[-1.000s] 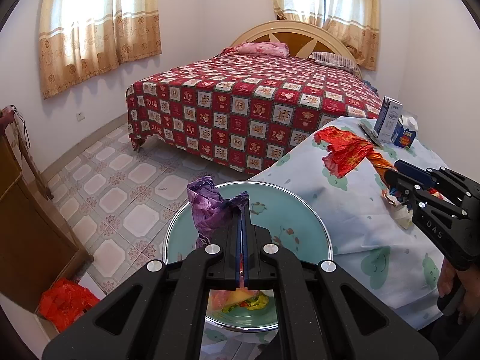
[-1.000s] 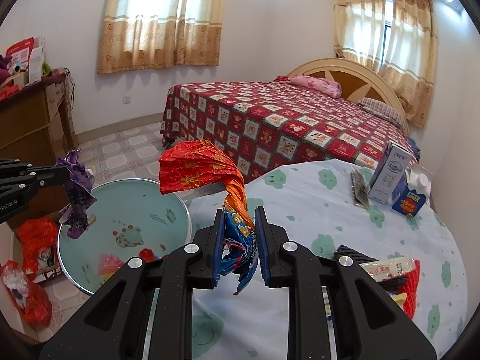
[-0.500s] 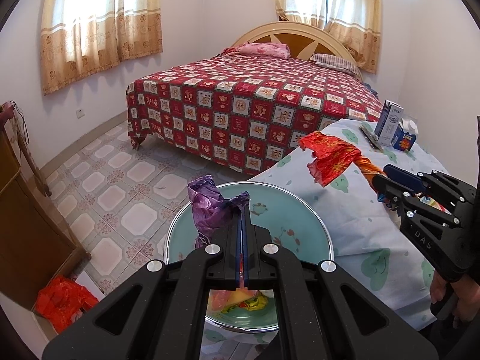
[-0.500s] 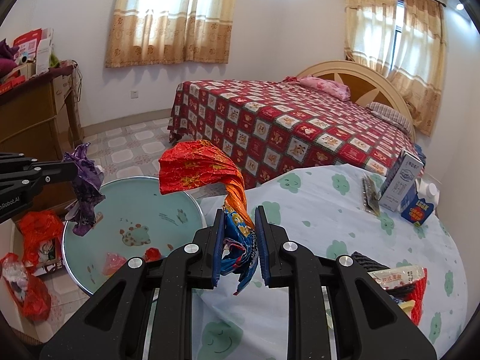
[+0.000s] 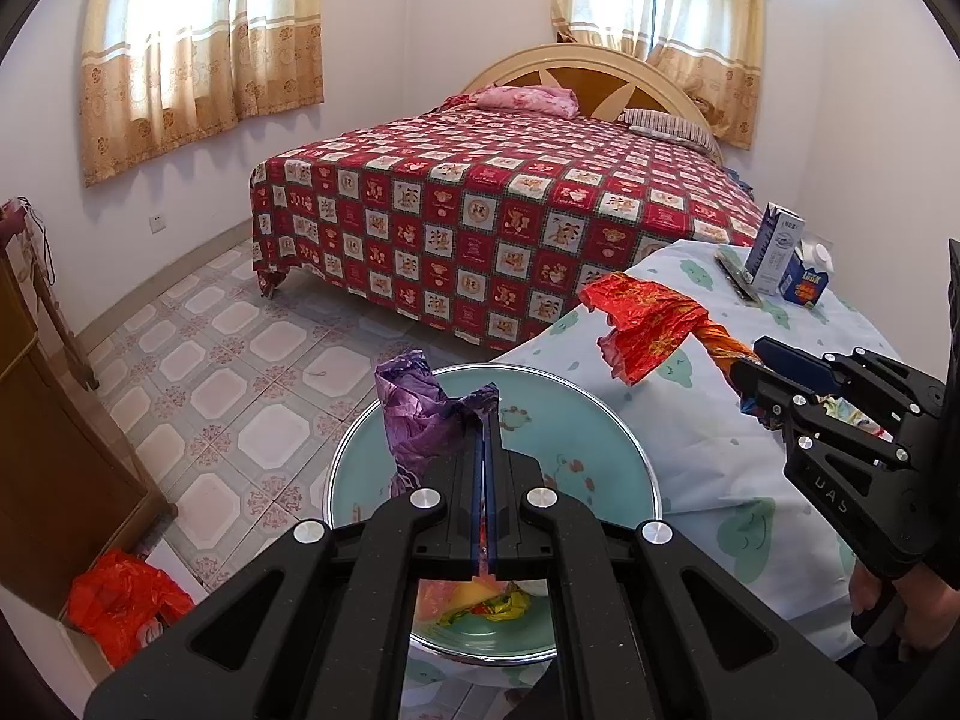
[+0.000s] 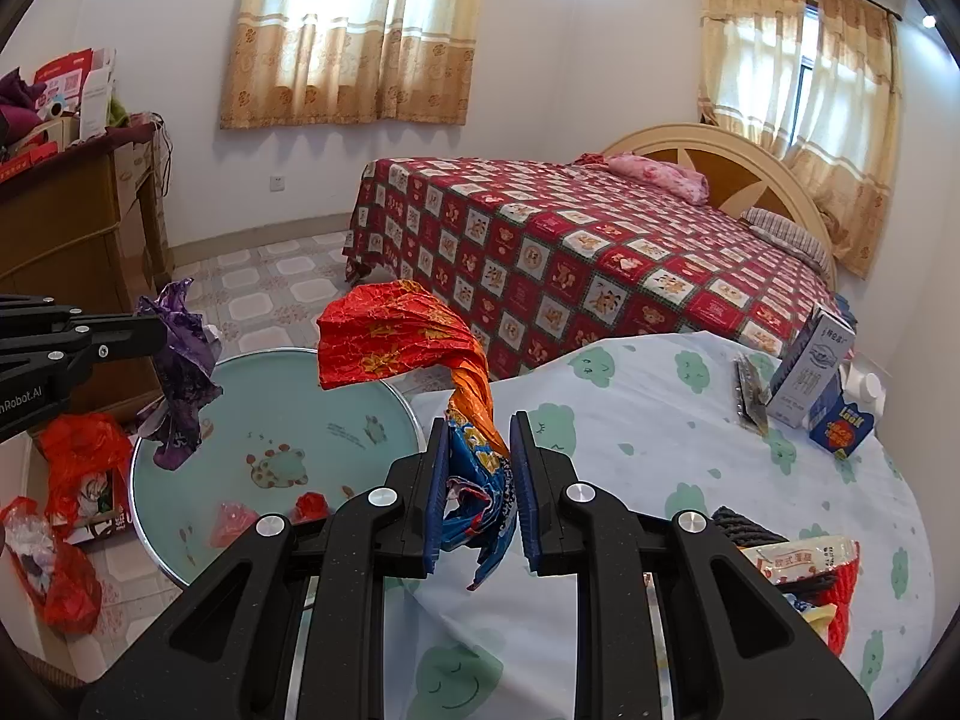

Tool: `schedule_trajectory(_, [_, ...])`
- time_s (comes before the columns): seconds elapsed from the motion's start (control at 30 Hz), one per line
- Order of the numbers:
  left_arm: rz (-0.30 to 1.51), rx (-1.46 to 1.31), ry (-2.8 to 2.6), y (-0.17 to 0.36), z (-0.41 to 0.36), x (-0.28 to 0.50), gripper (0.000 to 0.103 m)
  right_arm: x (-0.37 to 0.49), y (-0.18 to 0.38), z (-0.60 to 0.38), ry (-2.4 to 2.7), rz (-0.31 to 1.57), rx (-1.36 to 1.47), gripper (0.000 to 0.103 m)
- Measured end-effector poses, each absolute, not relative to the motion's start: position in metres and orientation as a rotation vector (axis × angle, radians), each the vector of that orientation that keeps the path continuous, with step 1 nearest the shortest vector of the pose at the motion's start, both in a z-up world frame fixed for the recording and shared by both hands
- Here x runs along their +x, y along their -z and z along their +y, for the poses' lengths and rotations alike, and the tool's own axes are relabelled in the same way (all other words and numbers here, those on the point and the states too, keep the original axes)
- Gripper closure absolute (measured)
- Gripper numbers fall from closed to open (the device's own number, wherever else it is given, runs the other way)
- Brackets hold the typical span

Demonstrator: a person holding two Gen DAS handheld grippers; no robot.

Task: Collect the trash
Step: 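Carry the purple wrapper over the bucket with the left gripper while the right brings the orange wrapper, then open the left gripper over the bucket while the right releases the orange wrapper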

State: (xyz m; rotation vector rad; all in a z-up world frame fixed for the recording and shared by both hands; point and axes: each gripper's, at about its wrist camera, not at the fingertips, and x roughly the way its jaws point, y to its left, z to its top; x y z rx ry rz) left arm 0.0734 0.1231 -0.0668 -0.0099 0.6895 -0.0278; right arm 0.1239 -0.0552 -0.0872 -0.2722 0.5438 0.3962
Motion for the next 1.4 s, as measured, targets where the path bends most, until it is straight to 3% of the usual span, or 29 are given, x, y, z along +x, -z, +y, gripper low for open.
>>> schedule_trajectory(0.77, [0.696,-0.013,0.040,0.067,0.116,0.073,0.102,0.120,0.091,-0.044,-0.424,0.547,-0.289,0.082])
schedule_trajectory(0.87, [0.699,-0.014,0.043,0.068,0.109,0.073,0.099,0.120,0.093,-0.041,-0.447,0.554,-0.294,0.078])
schedule_trajectory(0.9, [0.702,-0.017,0.048,0.069,0.105,0.073,0.098,0.119,0.094,-0.041,-0.450,0.554,-0.295,0.073])
schedule_trajectory(0.97, [0.706,-0.021,0.044,0.071,0.104,0.073,0.082,0.119,0.095,-0.040,-0.457,0.556,-0.290,0.061])
schedule_trajectory(1.0, [0.702,-0.024,0.035,0.070,0.101,0.072,0.068,0.119,0.096,-0.041,-0.458,0.557,-0.287,0.057])
schedule_trajectory(1.07, [0.697,-0.020,0.027,0.070,0.101,0.070,0.067,0.120,0.096,-0.043,-0.452,0.561,-0.284,0.057])
schedule_trajectory(1.13, [0.703,-0.034,0.024,0.070,0.100,0.068,0.054,0.119,0.097,-0.048,-0.444,0.561,-0.277,0.055])
schedule_trajectory(1.4, [0.725,-0.039,0.011,0.083,0.100,0.066,0.045,0.103,0.095,-0.104,-0.353,0.560,-0.226,0.046])
